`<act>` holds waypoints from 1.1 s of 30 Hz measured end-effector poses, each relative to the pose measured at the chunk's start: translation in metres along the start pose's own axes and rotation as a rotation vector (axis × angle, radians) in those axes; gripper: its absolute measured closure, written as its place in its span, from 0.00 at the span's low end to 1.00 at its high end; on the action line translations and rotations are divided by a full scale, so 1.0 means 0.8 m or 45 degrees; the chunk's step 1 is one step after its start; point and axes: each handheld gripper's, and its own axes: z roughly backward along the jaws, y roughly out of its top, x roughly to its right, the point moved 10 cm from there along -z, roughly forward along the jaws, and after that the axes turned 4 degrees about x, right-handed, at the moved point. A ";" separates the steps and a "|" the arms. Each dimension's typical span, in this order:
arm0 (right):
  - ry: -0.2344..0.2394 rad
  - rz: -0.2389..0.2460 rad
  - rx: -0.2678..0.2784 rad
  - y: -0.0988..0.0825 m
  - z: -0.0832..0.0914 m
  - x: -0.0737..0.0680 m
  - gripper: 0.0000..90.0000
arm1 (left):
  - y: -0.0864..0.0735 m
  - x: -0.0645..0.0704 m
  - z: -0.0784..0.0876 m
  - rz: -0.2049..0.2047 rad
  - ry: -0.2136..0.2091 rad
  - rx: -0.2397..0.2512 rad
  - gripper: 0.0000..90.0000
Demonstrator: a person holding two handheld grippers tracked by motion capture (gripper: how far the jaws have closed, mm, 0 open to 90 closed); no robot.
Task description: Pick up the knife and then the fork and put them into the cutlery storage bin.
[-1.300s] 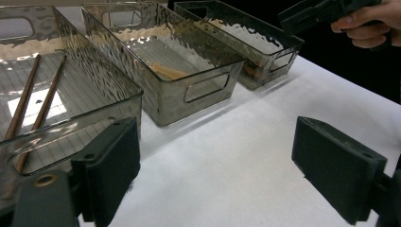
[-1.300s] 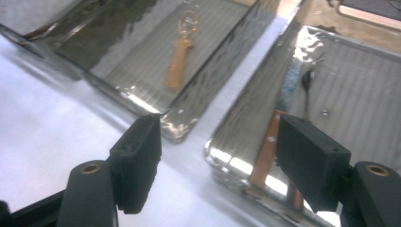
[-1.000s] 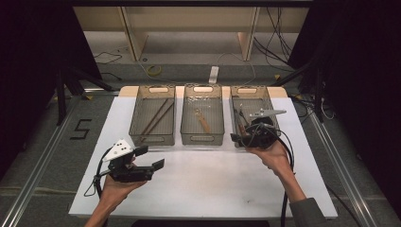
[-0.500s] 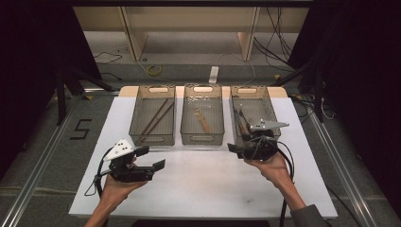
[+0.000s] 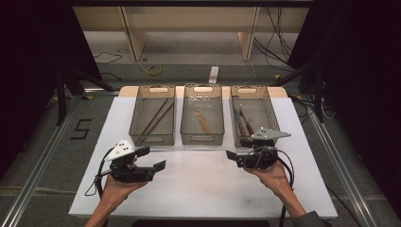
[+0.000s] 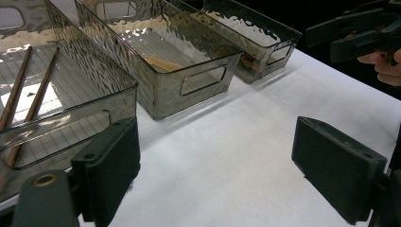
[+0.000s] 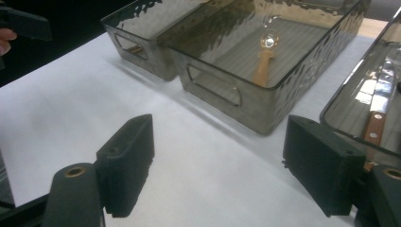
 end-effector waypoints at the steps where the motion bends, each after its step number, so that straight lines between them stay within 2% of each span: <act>1: -0.003 0.004 0.003 -0.001 0.000 -0.001 0.29 | 0.000 0.000 0.000 -0.001 -0.002 0.001 0.17; 11: -0.009 0.001 0.042 -0.015 0.013 -0.008 0.27 | -0.001 0.004 0.001 0.007 -0.031 -0.004 0.17; 20: 0.012 -0.008 0.122 -0.027 0.026 -0.015 0.27 | -0.003 0.007 -0.001 -0.006 -0.045 -0.019 0.17; 24: 0.011 -0.003 0.137 -0.034 0.029 -0.018 0.26 | -0.002 0.008 -0.001 0.010 -0.054 -0.013 0.17; 33: -0.010 -0.008 0.156 -0.047 0.041 -0.013 0.23 | -0.003 0.010 0.000 0.011 -0.071 -0.018 0.17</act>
